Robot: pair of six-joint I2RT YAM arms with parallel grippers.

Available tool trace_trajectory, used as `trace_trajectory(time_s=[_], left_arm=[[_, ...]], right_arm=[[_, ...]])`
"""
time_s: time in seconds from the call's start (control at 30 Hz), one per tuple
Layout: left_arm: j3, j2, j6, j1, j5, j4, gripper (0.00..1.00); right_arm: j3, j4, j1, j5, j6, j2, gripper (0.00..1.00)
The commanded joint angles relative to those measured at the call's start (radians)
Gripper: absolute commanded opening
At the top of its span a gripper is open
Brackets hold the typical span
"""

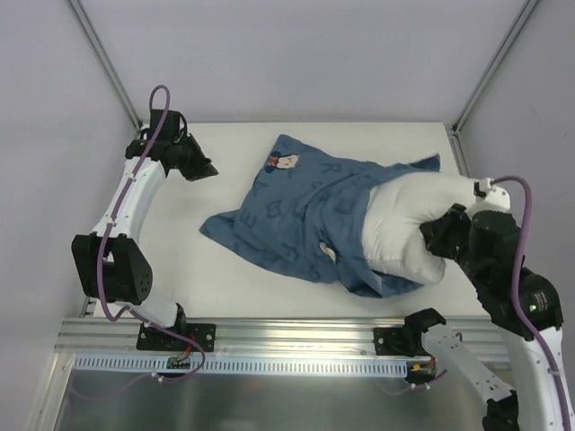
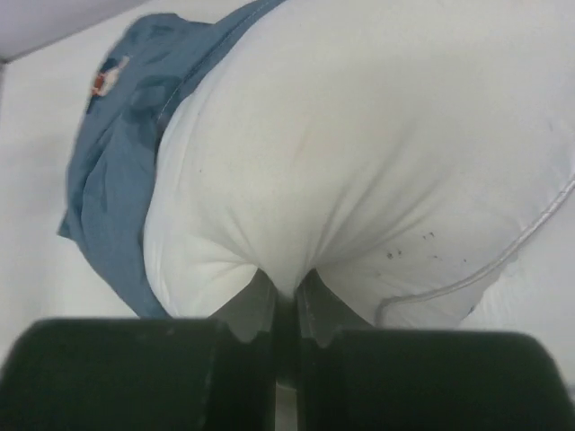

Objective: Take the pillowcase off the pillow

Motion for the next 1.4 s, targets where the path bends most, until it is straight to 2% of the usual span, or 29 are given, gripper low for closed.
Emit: trace_trajectory(time_s=[0.0,0.1,0.13,0.17,0.2,0.27,0.37,0.5,0.63,0.87,1.03,1.13,1.27,1.37], left_arm=[[0.024,-0.003,0.021,-0.011,0.04,-0.019,0.0],[-0.002,-0.021,0.082,-0.019,0.082,-0.019,0.24],[-0.016,-0.03,0.096,-0.019,0.08,-0.018,0.41],[-0.052,-0.049,0.126,-0.017,0.086,-0.016,0.81],[-0.075,-0.056,0.142,-0.019,0.111,-0.011,0.91],[-0.146,-0.064,0.192,-0.027,0.158,0.019,0.99],[-0.2,-0.037,0.214,-0.062,0.154,0.042,0.99],[-0.24,-0.009,0.184,-0.063,0.065,0.117,0.99],[-0.29,-0.01,0.099,-0.037,0.105,0.252,0.99],[-0.474,-0.084,-0.265,0.035,0.013,0.476,0.94],[-0.433,0.019,-0.411,0.044,0.059,0.486,0.98],[-0.458,0.054,-0.525,0.044,0.088,0.577,0.98],[-0.514,0.089,-0.7,0.045,0.094,0.674,0.96],[-0.502,0.147,-0.747,0.044,0.118,0.725,0.91]], right_arm=[[-0.127,-0.058,-0.073,0.058,0.0,-0.019,0.01],[-0.203,-0.055,-0.119,0.016,-0.001,-0.025,0.01],[-0.216,-0.055,-0.132,0.015,-0.003,-0.022,0.01],[-0.216,-0.054,-0.138,0.012,-0.006,-0.013,0.01],[-0.214,-0.048,-0.144,0.003,-0.012,0.001,0.01],[-0.205,-0.034,-0.159,-0.008,-0.018,0.016,0.01],[-0.19,-0.002,-0.179,-0.039,-0.026,0.05,0.01],[-0.153,0.004,-0.213,-0.05,-0.052,0.085,0.01],[-0.134,0.003,-0.254,-0.096,-0.075,0.099,0.01],[-0.153,-0.002,-0.301,-0.148,-0.09,0.087,0.01],[-0.168,-0.002,-0.31,-0.177,-0.089,0.084,0.01],[-0.176,-0.002,-0.31,-0.194,-0.084,0.082,0.01],[-0.19,-0.002,-0.311,-0.197,-0.078,0.078,0.01],[-0.194,0.0,-0.313,-0.238,-0.075,0.079,0.01]])
